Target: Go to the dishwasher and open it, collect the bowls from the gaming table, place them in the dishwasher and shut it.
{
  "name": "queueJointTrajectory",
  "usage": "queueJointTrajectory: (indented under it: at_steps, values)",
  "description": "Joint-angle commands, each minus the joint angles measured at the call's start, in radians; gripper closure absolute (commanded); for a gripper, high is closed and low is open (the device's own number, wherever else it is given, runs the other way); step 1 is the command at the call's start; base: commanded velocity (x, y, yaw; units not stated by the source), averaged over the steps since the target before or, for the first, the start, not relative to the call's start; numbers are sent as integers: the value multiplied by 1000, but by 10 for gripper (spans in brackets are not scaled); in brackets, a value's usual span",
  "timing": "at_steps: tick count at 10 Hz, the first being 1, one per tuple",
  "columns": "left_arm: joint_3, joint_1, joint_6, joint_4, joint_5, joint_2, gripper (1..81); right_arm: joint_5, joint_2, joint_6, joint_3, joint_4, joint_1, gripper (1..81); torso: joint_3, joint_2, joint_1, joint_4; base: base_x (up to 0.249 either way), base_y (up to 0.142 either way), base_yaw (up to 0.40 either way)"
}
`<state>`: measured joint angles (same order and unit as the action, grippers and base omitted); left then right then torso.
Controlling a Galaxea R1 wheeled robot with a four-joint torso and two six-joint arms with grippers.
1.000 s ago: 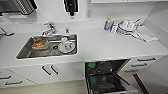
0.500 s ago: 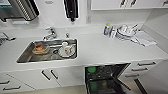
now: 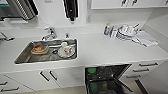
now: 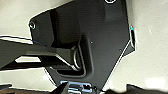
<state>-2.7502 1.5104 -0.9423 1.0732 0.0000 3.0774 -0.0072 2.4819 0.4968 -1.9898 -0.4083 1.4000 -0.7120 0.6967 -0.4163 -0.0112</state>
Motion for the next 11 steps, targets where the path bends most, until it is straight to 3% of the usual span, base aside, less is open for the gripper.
queueJointTrajectory:
  at_steps: [1, 2, 4, 5, 6, 9, 11]
  values:
    - [4, 17, 4, 2, 52, 0, 10, -59, 13, -4, -35, -10, -38, 10, -90, 97, -62, 0, 0, 0, 0]
    - [4, 18, 4, 2, 52, -2, 10, -59, 22, -4, -38, -10, -54, 10, -30, 132, -85, 0, 0, 0, 0]
    - [4, 18, 4, 4, 52, -3, 10, -42, 33, 6, -21, 0, -106, 10, -56, 190, -121, 0, 0, 0, 0]
    - [4, 18, 4, 2, 52, -5, 10, 3, 47, 9, -30, 2, -142, 10, -63, 221, -140, 0, 0, 0, 0]
    - [4, 18, 4, 4, 52, -5, 10, 42, 60, 47, -33, 23, -186, 10, -65, 157, -99, 0, 0, 0, 0]
    - [4, 27, 4, 4, 52, -23, 10, 142, 79, 181, -32, 29, -296, 10, -66, 215, -133, 0, 0, 0, 0]
    - [6, 28, 4, 4, 52, -26, 10, 209, 57, 340, -49, 25, -356, 10, -66, 215, -135, 0, 0, 0, 0]
